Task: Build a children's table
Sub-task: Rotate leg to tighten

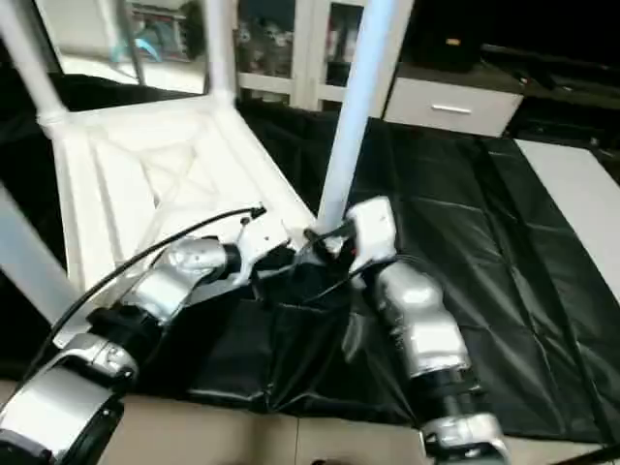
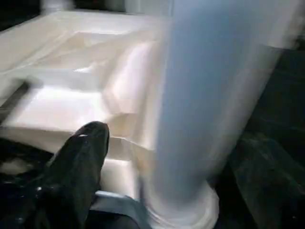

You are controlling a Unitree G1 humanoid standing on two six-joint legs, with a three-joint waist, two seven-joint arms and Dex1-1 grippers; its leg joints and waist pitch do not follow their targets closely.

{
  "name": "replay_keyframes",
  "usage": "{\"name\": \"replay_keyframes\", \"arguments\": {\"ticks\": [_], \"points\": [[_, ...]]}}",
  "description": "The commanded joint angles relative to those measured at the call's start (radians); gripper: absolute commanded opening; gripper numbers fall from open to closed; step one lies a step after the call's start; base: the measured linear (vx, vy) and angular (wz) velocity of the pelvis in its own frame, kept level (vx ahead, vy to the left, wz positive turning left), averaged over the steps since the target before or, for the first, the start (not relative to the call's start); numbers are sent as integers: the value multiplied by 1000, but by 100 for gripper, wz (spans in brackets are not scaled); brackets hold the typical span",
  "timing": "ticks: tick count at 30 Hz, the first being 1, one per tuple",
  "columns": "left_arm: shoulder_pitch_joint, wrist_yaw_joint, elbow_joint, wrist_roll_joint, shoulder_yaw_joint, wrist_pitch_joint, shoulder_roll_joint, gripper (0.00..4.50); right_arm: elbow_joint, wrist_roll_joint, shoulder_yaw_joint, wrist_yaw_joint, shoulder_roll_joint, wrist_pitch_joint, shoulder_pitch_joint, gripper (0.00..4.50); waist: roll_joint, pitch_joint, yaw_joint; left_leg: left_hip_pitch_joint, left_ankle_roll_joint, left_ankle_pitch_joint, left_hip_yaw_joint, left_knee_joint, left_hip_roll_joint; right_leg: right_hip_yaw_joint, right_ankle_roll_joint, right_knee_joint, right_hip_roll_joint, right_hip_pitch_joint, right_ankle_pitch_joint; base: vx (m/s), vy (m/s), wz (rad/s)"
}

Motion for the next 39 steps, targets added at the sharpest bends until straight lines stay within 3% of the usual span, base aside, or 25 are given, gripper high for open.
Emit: {"name": "replay_keyframes", "arguments": {"ticks": [1, 3, 6, 9, 10, 12, 16, 20, 23, 26, 31, 34, 38, 39], "points": [[61, -209, -43, -22, -67, -39, 62, 0, -64, 34, 21, 208, -116, 39, 36, 443, 9, -63, 11, 0, 79, -138, 16, -69, -2, 31, -260, -35, -27, 77, -98, 0, 0, 0], [77, -279, -67, -41, -78, -56, 89, 0, -91, 46, 37, 296, -164, 45, 55, 447, 12, -59, 17, 4, 86, -148, 22, -69, 0, 34, -271, -35, -27, 69, -83, 0, 0, 0], [97, -362, -94, -56, -88, -60, 130, 0, -133, 83, 76, 470, -264, 58, 92, 447, 18, -58, 22, 4, 76, -202, 19, -72, 1, 32, -264, -38, -29, 72, -142, 0, 0, 0], [109, -452, -133, -86, -94, -40, 146, 0, -157, 103, 102, 553, -318, 68, 103, 447, 13, -56, 22, 5, 58, -232, 18, -74, 3, 32, -249, -45, -31, 69, -207, 0, 0, 0], [109, -452, -133, -86, -94, -40, 146, 0, -157, 103, 102, 553, -318, 68, 103, 447, 6, -56, 21, 3, 56, -233, 18, -74, 3, 32, -245, -47, -31, 70, -221, 0, 0, 0], [117, -540, -184, -116, -113, -12, 162, 0, -198, 149, 119, 619, -339, 112, 106, 447, 4, -57, 24, 3, 52, -222, 16, -74, 5, 33, -238, -44, -32, 69, -230, 0, 0, 0], [124, -580, -222, -128, -128, 0, 174, 0, -210, 138, 143, 655, -340, 106, 106, 447, 5, -60, 33, 5, 57, -174, 18, -70, 5, 33, -250, -37, -30, 66, -178, 0, 0, 0], [109, -545, -194, -77, -136, -32, 164, 0, -197, 117, 180, 684, -336, 90, 99, 447, 12, -60, 40, 6, 54, -168, 20, -69, 4, 33, -253, -36, -29, 65, -159, 0, 0, 0], [108, -533, -190, -80, -134, -22, 152, 0, -193, 111, 193, 702, -345, 86, 102, 447, -3, -59, 45, 2, 48, -183, 19, -70, 2, 33, -238, -39, -31, 68, -196, 0, 0, 0], [113, -531, -208, -87, -137, -9, 156, 0, -172, 94, 204, 701, -338, 73, 93, 447, -1, -59, 47, 2, 41, -193, 17, -70, 3, 34, -218, -41, -34, 67, -237, 0, 0, 0], [119, -534, -215, -85, -135, -9, 163, 0, -124, 78, 219, 695, -317, 49, 76, 410, 1, -60, 46, 0, 35, -191, 16, -70, 1, 32, -212, -41, -33, 66, -243, 0, 0, 0], [118, -534, -209, -79, -131, -14, 163, 0, -120, 76, 220, 695, -316, 47, 73, 376, -3, -61, 46, -2, 39, -179, 16, -68, 0, 32, -216, -38, -31, 69, -217, 0, 0, 0], [118, -534, -198, -76, -131, -19, 161, 0, -105, 73, 223, 697, -310, 47, 68, 352, 13, -63, 44, 1, 36, -179, 16, -68, 0, 32, -235, -35, -28, 69, -173, 0, 0, 0], [118, -534, -198, -76, -131, -19, 161, 0, -105, 73, 223, 697, -310, 47, 68, 339, 11, -64, 44, 1, 36, -179, 16, -68, 0, 31, -238, -34, -27, 70, -167, 0, 0, 0]]}}
